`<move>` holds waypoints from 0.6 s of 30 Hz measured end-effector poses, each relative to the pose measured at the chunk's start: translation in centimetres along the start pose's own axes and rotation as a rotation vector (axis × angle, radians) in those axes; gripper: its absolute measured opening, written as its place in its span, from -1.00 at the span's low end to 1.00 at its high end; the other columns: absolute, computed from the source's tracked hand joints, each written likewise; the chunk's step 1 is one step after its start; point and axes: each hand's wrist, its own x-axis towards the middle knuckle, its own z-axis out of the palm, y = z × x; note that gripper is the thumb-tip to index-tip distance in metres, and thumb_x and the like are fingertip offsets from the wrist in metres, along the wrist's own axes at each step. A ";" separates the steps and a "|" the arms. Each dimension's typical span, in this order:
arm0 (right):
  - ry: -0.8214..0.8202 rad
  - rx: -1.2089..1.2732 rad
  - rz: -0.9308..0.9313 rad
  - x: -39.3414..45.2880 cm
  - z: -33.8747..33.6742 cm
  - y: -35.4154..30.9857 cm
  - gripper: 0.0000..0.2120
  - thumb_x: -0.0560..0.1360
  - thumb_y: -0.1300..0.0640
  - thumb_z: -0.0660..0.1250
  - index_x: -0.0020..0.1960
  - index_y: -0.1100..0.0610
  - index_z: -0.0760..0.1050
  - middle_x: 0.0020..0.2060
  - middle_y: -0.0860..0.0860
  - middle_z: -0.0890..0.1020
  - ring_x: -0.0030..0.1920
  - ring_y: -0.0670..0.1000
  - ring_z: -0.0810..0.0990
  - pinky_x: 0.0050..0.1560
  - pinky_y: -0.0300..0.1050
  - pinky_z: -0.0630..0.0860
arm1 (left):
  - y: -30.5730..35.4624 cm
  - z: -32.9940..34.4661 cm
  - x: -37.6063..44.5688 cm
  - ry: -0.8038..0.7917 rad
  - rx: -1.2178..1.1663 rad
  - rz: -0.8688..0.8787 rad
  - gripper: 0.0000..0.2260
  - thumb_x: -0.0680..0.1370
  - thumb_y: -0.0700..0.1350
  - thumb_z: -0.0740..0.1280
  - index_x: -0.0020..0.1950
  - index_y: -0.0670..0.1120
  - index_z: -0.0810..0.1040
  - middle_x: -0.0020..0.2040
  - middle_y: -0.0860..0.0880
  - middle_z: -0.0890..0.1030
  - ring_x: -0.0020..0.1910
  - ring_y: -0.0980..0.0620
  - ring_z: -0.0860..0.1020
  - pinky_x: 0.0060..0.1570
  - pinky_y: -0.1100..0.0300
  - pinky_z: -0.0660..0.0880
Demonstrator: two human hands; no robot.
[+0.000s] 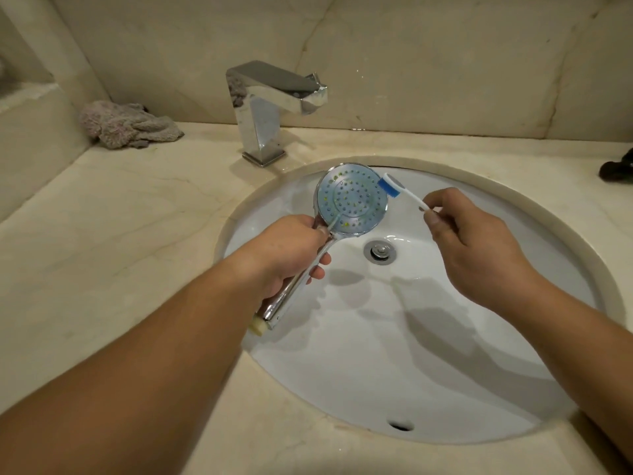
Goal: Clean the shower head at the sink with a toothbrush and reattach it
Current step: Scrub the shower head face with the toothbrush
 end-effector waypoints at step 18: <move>0.090 -0.219 -0.326 6.2 3.4 -0.3 -0.89 0.62 0.09 0.19 -0.04 0.12 0.42 -0.23 -0.05 0.45 -0.24 0.10 0.41 -0.27 -0.02 0.35 | 0.2 -0.4 2.9 -0.038 0.068 -0.053 -0.79 0.72 -0.12 0.16 0.08 -0.17 0.56 -0.12 -0.10 0.65 -0.31 0.00 0.56 -0.28 0.16 0.50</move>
